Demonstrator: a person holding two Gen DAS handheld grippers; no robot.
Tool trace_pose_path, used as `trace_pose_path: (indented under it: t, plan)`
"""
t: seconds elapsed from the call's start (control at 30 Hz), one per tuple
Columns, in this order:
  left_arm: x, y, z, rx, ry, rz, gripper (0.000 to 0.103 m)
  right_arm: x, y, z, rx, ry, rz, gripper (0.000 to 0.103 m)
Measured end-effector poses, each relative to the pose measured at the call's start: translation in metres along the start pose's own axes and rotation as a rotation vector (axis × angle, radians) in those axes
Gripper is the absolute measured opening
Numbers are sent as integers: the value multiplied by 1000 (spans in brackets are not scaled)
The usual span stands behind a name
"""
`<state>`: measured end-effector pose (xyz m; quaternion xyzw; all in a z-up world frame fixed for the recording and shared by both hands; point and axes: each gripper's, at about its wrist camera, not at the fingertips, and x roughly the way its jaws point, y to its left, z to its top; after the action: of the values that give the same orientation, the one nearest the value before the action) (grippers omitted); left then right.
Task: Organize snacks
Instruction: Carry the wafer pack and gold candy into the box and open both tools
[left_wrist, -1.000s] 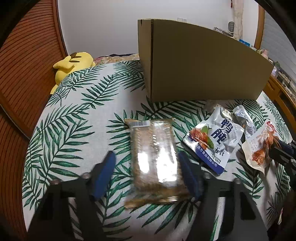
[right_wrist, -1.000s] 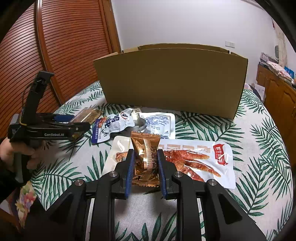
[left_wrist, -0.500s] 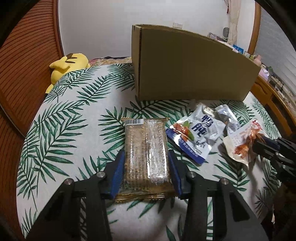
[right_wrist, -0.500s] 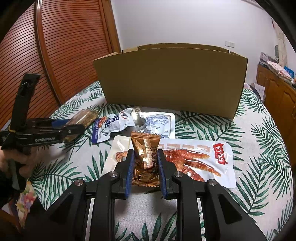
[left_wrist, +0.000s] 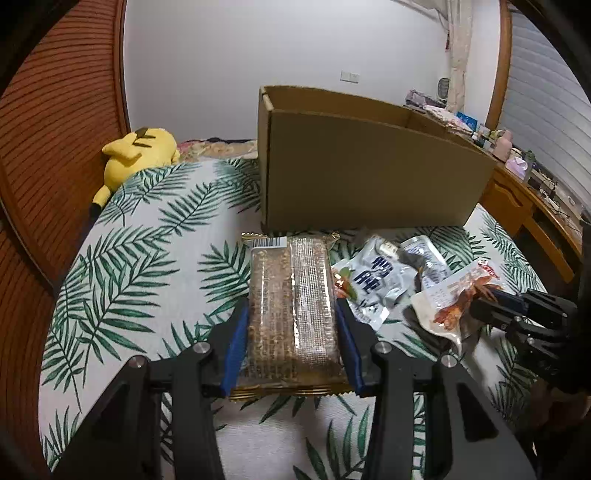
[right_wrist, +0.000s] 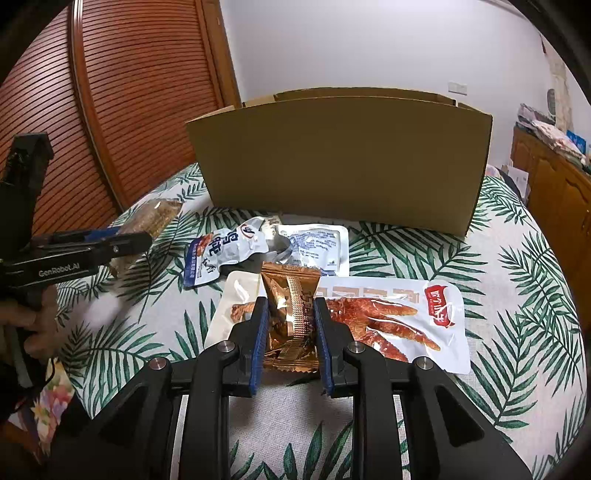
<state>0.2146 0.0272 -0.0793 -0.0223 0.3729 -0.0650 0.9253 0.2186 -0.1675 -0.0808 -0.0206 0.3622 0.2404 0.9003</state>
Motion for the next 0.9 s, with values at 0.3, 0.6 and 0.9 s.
trace_pose_path:
  t: [0.3, 0.6, 0.9]
  plan:
    - [-12, -19, 18, 30, -50, -41, 44, -7, -3, 2, 23, -35, 12, 22]
    - [-19, -36, 51, 73, -118, -88, 44, -22, -13, 27, 18, -74, -6, 22]
    - [-22, -48, 97, 111, -202, -118, 44, -30, -18, 78, -50, -152, -40, 22]
